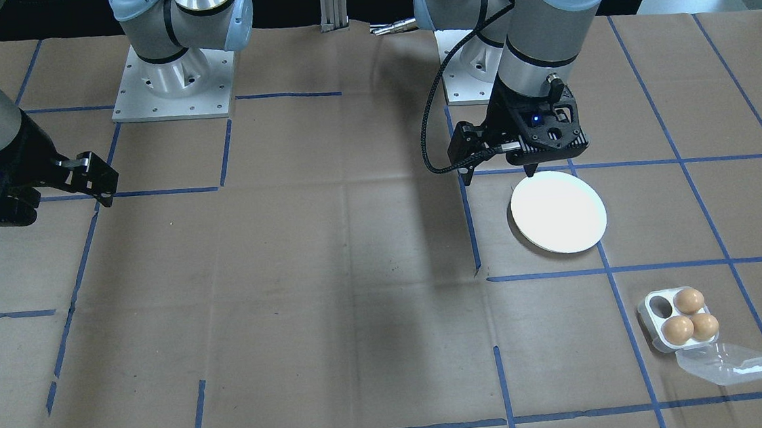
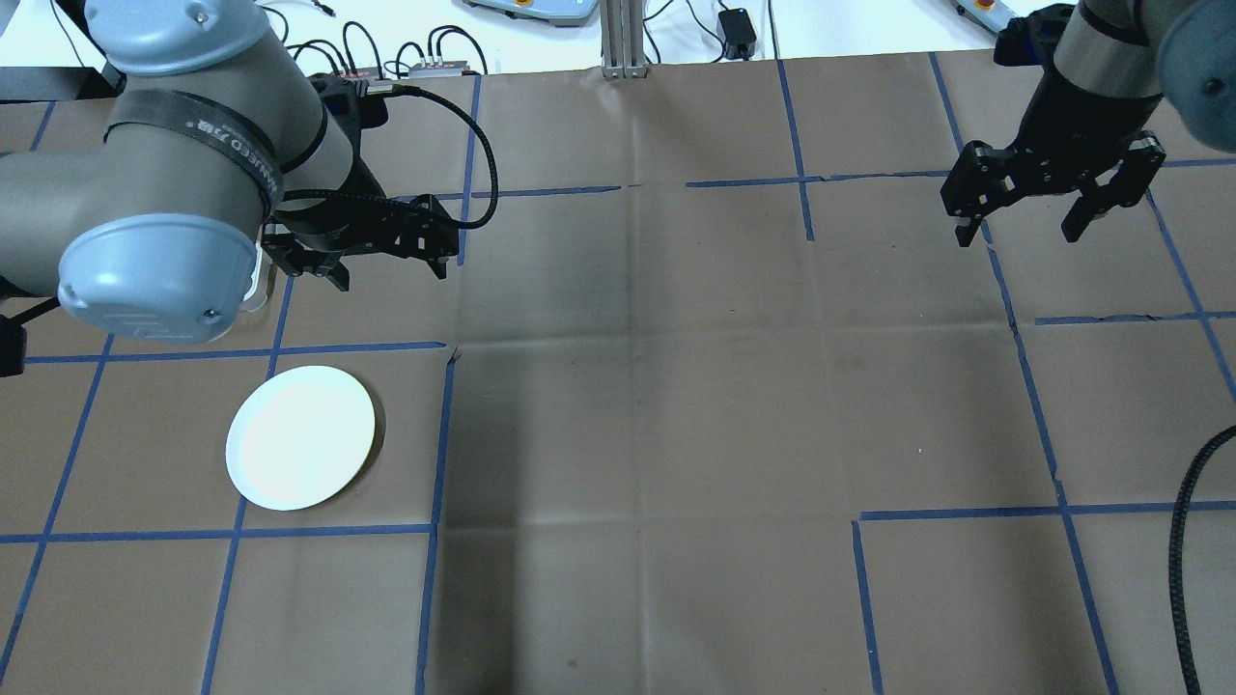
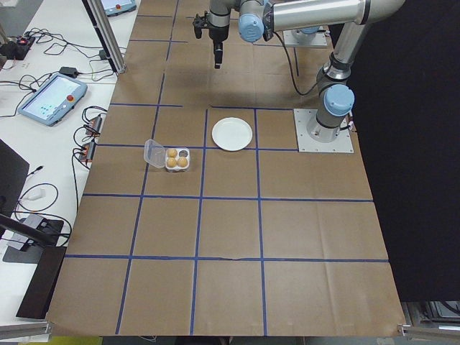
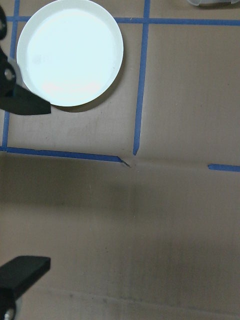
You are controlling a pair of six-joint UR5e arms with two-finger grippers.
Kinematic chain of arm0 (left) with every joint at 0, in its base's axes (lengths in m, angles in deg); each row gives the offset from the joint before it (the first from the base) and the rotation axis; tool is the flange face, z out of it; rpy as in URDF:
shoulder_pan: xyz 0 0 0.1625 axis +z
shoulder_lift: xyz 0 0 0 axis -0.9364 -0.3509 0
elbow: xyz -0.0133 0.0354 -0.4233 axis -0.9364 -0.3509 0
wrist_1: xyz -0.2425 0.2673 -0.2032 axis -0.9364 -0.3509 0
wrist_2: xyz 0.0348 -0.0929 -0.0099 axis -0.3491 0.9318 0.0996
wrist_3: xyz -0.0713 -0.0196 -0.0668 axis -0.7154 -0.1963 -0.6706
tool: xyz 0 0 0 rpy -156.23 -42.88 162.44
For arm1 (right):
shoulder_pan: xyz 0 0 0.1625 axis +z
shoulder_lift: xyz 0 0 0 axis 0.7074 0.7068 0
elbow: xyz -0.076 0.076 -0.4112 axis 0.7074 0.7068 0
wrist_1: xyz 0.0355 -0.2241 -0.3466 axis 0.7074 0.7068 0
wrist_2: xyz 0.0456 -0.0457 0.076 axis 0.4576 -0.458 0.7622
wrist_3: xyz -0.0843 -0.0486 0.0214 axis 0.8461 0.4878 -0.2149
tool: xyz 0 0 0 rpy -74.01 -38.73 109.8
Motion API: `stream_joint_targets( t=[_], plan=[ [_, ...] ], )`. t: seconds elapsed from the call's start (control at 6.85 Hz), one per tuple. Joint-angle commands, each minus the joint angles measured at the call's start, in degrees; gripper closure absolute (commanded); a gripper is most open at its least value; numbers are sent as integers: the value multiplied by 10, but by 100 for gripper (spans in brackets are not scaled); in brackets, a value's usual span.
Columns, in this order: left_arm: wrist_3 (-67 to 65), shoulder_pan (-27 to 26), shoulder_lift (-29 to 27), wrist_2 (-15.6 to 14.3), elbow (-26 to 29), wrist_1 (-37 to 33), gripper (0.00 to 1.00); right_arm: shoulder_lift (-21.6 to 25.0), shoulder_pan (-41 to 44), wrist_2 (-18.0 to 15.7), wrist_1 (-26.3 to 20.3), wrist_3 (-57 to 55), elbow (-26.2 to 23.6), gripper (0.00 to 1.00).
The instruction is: Place egg on plate
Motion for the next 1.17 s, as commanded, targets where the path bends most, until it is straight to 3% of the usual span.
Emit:
stream_joint_targets(
  t=[0.0, 1.02],
  plan=[
    [0, 0, 1, -1, 0, 0, 0, 0, 0, 0, 0, 0, 0, 0],
    [6, 11, 18, 1, -35, 7, 0, 0, 0, 0, 0, 0, 0, 0]
  ],
)
